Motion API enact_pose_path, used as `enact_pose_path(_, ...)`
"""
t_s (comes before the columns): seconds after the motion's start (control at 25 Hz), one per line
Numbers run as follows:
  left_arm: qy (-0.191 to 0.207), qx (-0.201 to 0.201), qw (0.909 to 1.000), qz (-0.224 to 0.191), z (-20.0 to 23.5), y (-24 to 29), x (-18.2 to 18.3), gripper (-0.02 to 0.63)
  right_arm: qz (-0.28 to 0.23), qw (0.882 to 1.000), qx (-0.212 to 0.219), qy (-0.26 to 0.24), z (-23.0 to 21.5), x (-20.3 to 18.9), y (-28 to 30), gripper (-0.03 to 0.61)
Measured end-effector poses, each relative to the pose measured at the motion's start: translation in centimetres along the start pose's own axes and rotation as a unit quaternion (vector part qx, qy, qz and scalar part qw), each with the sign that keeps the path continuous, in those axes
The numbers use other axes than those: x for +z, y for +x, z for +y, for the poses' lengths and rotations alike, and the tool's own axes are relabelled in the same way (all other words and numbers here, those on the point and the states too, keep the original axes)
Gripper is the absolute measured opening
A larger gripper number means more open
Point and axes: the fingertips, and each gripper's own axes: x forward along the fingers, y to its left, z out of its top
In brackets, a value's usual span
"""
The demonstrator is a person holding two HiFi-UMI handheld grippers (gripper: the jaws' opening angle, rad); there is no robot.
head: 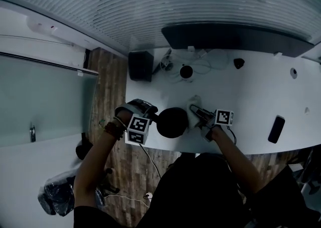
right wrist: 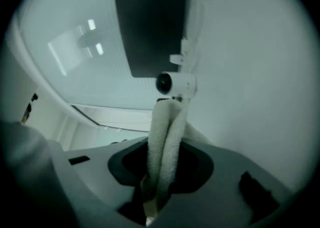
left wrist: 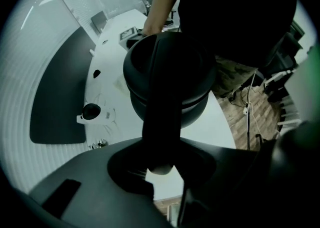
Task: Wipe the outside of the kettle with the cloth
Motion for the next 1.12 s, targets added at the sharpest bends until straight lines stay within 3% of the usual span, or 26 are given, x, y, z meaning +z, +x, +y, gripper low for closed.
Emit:
enact_pose_path(0.12, 0.041, 0.002, 0.9991, -0.008, 0.7, 0.2, 0.0, 0.12, -0.033, 0.994, 0.06, -0.086, 6.1, 3.7, -2.1, 0.094)
enact_pose_path(0.16, 0.051, 0.001, 0.9986, -0.013, 0.9, 0.2, 0.0, 0.12, -0.014, 0.99, 0.089, -0.112, 8.4, 3.9, -2.1, 0.094)
enact_pose_path(0.28, 0.074, -0.001, 0.9971, -0.018, 0.9, 0.3, 0.2, 0.12, 0.105, 0.968, 0.153, -0.171, 13.5, 1.1, 0.1, 0.094)
enact_pose_path(0.36, 0.089, 0.0, 0.9959, -0.017, 1.3, 0.4, 0.2, 0.12, 0.164, 0.952, 0.165, -0.198, 14.9, -1.5, 2.1, 0.094)
enact_pose_path(0.44, 0.101, 0.0, 0.9947, -0.017, 2.0, 0.4, 0.5, 0.12, 0.191, 0.948, 0.148, -0.205, 14.7, -3.1, 3.6, 0.094)
enact_pose_path(0.72, 0.096, -0.006, 0.9952, -0.02, 2.0, 0.3, 0.7, 0.118, 0.189, 0.968, 0.081, -0.146, 8.9, -1.3, 5.1, 0.094)
enact_pose_path(0.88, 0.081, -0.009, 0.996, -0.035, 2.2, -0.2, 0.8, 0.118, 0.154, 0.986, 0.059, -0.037, 3.2, -0.1, 5.1, 0.094)
enact_pose_path(1.0, 0.086, 0.0, 0.9955, -0.039, 2.3, 0.3, 0.9, 0.118, 0.112, 0.993, -0.005, 0.022, -2.3, -0.5, 4.0, 0.094)
enact_pose_path(1.08, 0.089, 0.003, 0.995, -0.044, 2.5, 0.3, 0.7, 0.118, 0.093, 0.995, -0.028, 0.026, -3.4, -0.3, 3.6, 0.094)
enact_pose_path(1.12, 0.093, 0.005, 0.9947, -0.045, 2.6, 0.3, 0.6, 0.118, 0.087, 0.996, -0.019, 0.018, -2.4, 0.1, 3.6, 0.094)
